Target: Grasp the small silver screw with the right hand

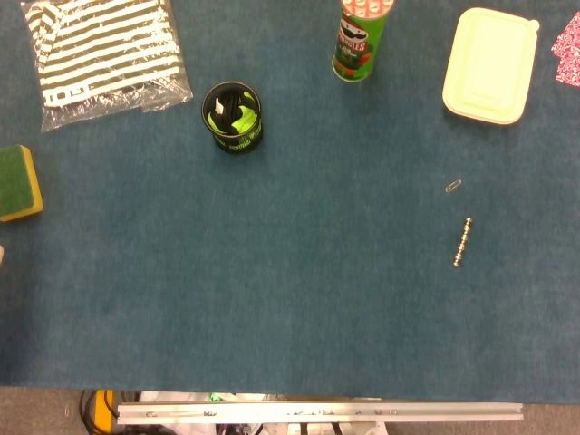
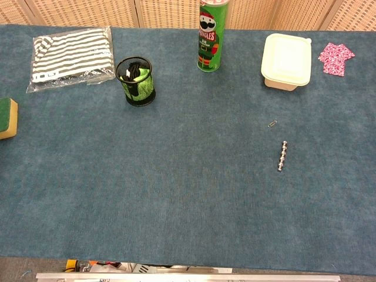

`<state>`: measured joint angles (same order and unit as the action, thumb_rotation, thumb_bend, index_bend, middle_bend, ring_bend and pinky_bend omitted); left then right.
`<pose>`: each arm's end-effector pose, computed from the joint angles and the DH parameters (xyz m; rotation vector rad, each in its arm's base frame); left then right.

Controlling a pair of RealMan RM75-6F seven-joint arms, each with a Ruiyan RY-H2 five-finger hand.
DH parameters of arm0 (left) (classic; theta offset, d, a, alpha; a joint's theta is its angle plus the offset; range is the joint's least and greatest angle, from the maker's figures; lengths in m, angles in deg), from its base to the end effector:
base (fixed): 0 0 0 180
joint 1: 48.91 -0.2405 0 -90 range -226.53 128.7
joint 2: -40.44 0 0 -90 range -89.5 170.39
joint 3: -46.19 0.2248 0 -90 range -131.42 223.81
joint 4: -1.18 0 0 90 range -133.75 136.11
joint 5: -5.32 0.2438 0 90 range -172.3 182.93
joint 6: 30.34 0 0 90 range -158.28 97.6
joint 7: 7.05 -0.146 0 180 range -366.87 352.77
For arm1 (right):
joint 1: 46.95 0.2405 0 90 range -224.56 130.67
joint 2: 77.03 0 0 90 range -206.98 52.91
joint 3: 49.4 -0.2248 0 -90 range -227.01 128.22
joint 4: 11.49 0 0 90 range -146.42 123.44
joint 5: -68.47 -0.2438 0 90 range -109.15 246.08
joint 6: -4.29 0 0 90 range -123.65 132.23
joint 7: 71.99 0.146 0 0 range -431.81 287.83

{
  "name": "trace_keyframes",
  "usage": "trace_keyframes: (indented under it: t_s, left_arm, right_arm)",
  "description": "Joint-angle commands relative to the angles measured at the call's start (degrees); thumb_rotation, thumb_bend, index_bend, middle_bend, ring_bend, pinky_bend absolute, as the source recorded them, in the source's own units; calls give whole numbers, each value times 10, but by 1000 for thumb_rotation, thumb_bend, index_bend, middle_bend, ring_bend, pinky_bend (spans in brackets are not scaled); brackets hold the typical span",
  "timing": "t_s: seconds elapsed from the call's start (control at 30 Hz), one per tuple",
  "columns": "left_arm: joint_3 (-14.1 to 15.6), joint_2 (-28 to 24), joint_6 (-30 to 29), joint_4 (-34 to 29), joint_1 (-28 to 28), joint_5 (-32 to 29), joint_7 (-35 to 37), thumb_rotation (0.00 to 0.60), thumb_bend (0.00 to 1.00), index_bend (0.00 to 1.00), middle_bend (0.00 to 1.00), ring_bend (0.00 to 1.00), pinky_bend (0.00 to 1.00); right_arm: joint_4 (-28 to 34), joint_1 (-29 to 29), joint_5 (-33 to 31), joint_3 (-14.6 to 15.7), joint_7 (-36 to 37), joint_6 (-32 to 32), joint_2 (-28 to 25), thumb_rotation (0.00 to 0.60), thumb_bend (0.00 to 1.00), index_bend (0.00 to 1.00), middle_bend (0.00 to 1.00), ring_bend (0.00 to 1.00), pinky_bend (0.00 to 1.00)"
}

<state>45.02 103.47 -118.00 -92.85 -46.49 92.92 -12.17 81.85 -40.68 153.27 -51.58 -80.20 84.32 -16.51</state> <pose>-0.2953 0.1634 0.1175 -1.4027 -0.8458 -0.8390 -0.3045 -0.1877 0.1202 1.4940 -0.8204 0.7137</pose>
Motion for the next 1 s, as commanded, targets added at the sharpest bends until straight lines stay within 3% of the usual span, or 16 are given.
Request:
trace_keyframes:
  t_s: [0.03, 0.5, 0.73, 0.87, 1.0]
  left_arm:
    - [0, 1, 1, 0, 1, -1, -1, 600, 246, 0, 0, 22, 0]
    - [0, 2, 3, 0, 0, -5, -4, 600, 246, 0, 0, 22, 0]
    - [0, 5, 7, 0, 1, -8, -7, 600, 246, 0, 0, 22, 0]
    - [1, 4, 7, -1, 0, -9, -7, 600, 246, 0, 0, 22, 0]
    - [1, 4, 4, 1, -3, -12, -4, 600, 246, 0, 0, 22, 0]
  right_arm:
    - [0, 1, 1, 1, 1, -2, 0, 600, 290, 500, 575, 568, 836]
    - [5, 30, 55, 10, 40, -25, -4, 600, 290, 500, 575, 568, 836]
    - [13, 82, 115, 29, 53, -89, 4, 600, 289, 500, 597, 580, 831]
    - [17, 114, 137, 36, 45, -132, 14, 600, 257, 500, 676, 708, 836]
    - [16, 153, 153, 40, 28, -185, 34, 600, 236, 500, 796, 838, 930]
